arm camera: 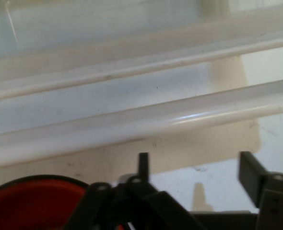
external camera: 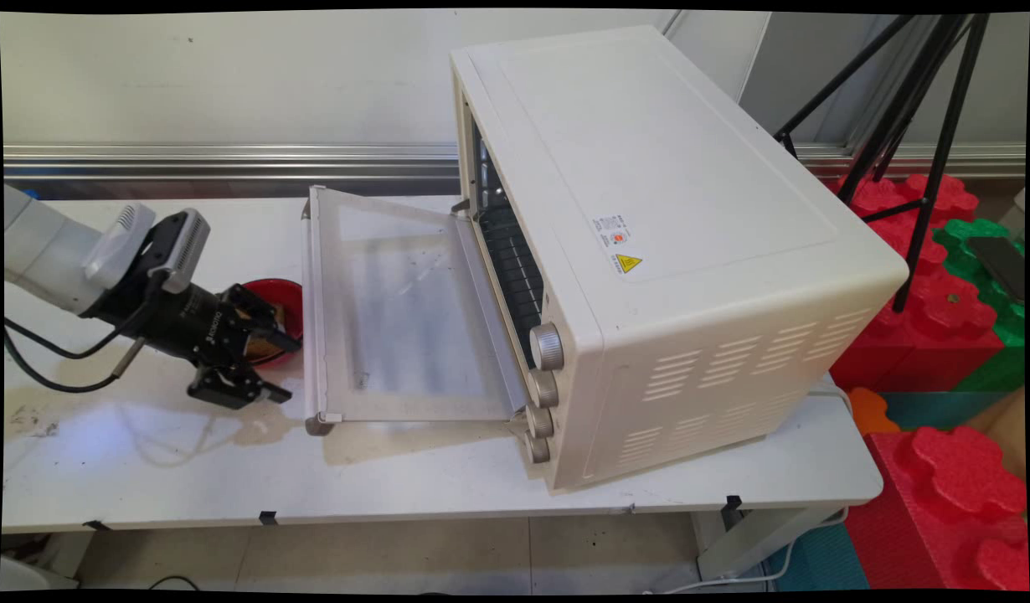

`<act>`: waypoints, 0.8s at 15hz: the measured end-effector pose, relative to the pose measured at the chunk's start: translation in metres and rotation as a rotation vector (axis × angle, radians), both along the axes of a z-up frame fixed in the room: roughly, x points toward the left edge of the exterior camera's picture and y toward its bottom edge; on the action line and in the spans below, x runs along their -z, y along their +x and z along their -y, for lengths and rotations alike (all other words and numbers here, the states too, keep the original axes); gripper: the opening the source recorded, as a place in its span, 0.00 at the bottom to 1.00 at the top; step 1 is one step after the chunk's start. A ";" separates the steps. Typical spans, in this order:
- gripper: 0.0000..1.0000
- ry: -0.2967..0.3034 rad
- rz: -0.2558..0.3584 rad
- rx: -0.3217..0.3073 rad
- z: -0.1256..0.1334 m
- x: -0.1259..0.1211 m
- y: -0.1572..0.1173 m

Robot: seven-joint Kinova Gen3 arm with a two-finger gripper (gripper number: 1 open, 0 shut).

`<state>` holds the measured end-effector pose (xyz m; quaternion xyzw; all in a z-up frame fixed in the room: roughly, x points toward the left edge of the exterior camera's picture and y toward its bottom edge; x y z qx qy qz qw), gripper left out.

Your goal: Close the oven

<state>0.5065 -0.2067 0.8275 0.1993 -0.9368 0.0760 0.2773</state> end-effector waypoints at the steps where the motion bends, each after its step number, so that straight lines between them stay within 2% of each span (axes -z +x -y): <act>1: 0.00 -0.001 -0.001 0.000 0.001 0.001 -0.001; 5: 0.00 -0.003 -0.004 0.000 0.004 0.006 -0.003; 12: 0.00 -0.036 -0.049 -0.003 0.012 0.007 -0.011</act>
